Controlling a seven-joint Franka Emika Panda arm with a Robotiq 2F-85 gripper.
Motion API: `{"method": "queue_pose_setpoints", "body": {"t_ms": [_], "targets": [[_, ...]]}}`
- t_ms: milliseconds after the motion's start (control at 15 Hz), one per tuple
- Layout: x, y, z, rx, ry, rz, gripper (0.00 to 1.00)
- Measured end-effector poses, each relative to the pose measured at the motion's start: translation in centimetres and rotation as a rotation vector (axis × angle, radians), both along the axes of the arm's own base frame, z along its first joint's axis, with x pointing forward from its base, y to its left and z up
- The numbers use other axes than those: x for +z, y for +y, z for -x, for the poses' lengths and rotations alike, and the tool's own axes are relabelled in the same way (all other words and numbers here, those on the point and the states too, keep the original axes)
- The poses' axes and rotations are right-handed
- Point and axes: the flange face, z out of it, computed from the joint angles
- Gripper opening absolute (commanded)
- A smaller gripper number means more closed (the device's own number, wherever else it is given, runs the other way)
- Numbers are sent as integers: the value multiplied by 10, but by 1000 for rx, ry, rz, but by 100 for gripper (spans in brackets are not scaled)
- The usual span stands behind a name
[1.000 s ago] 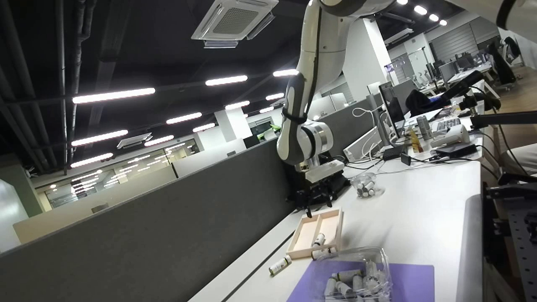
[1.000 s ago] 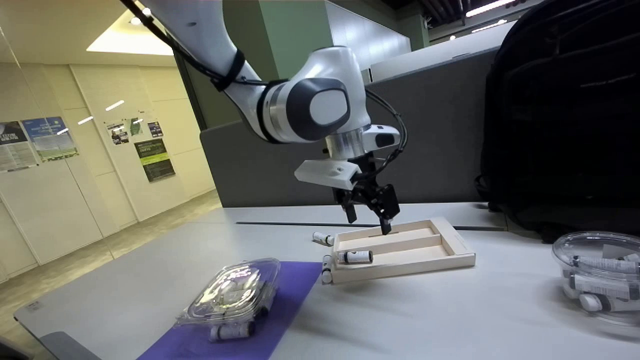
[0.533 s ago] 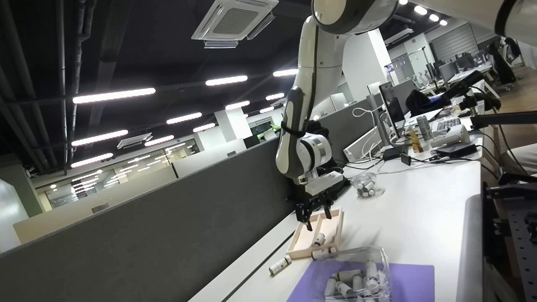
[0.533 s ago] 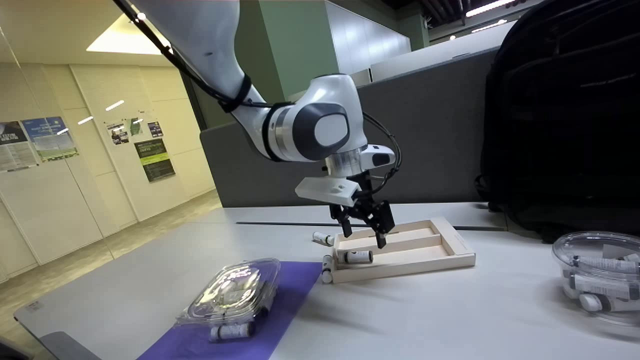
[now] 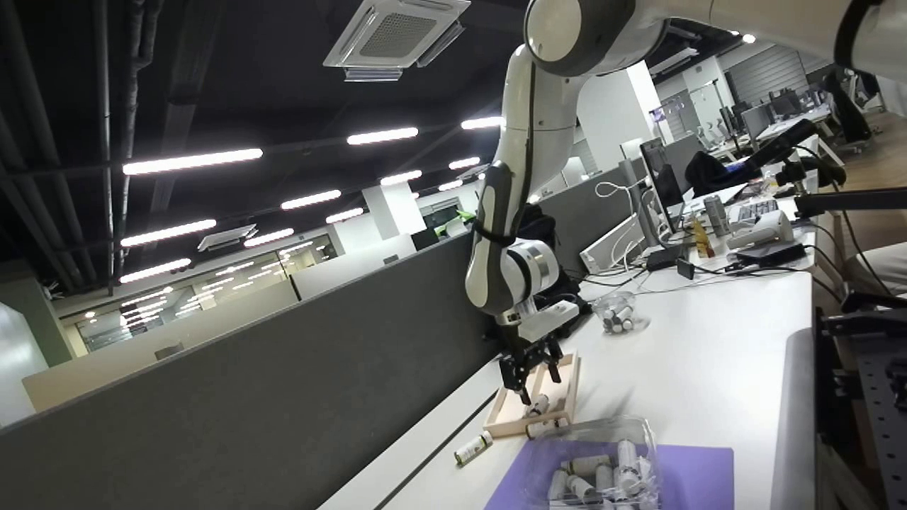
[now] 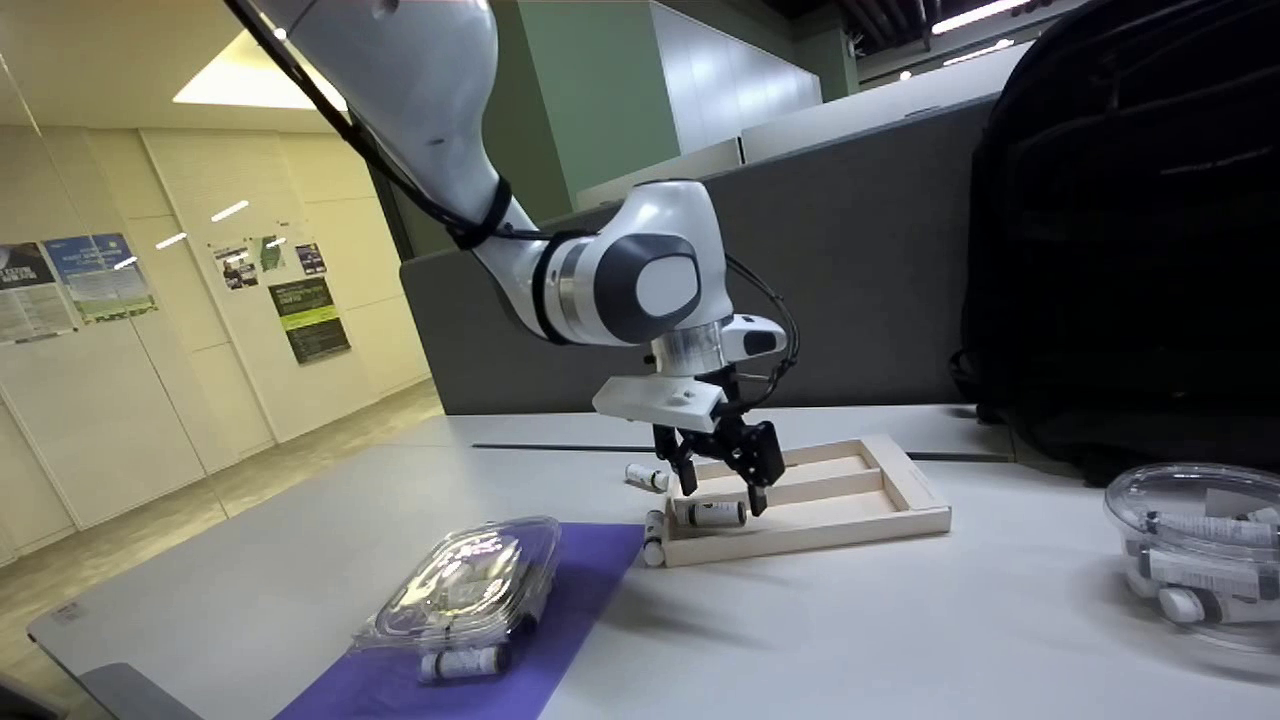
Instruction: Remove the object from the tray
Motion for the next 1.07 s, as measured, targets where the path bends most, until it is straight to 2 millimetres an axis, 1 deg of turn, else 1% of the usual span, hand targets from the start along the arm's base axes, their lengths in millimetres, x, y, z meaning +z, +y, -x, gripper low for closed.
{"method": "queue_pose_setpoints", "body": {"t_ms": [67,133,200,267,333,467,533,667,733,867,933,1000,1067], "targets": [[-2,1,-1,10,5,-1,98],[-4,1,-1,19,10,-2,74],[-5,2,-2,26,13,-2,74],[-6,2,-3,33,15,-2,70],[-8,2,-4,41,16,0,61],[-9,1,-7,53,19,4,49],[-7,1,-9,56,19,5,40],[-6,0,-11,59,19,4,28],[-5,0,-12,61,21,3,20],[-4,0,-14,62,23,2,11],[-4,0,-14,62,24,2,40],[-3,-1,-14,62,26,2,47],[-3,-2,-14,61,28,1,47]]}}
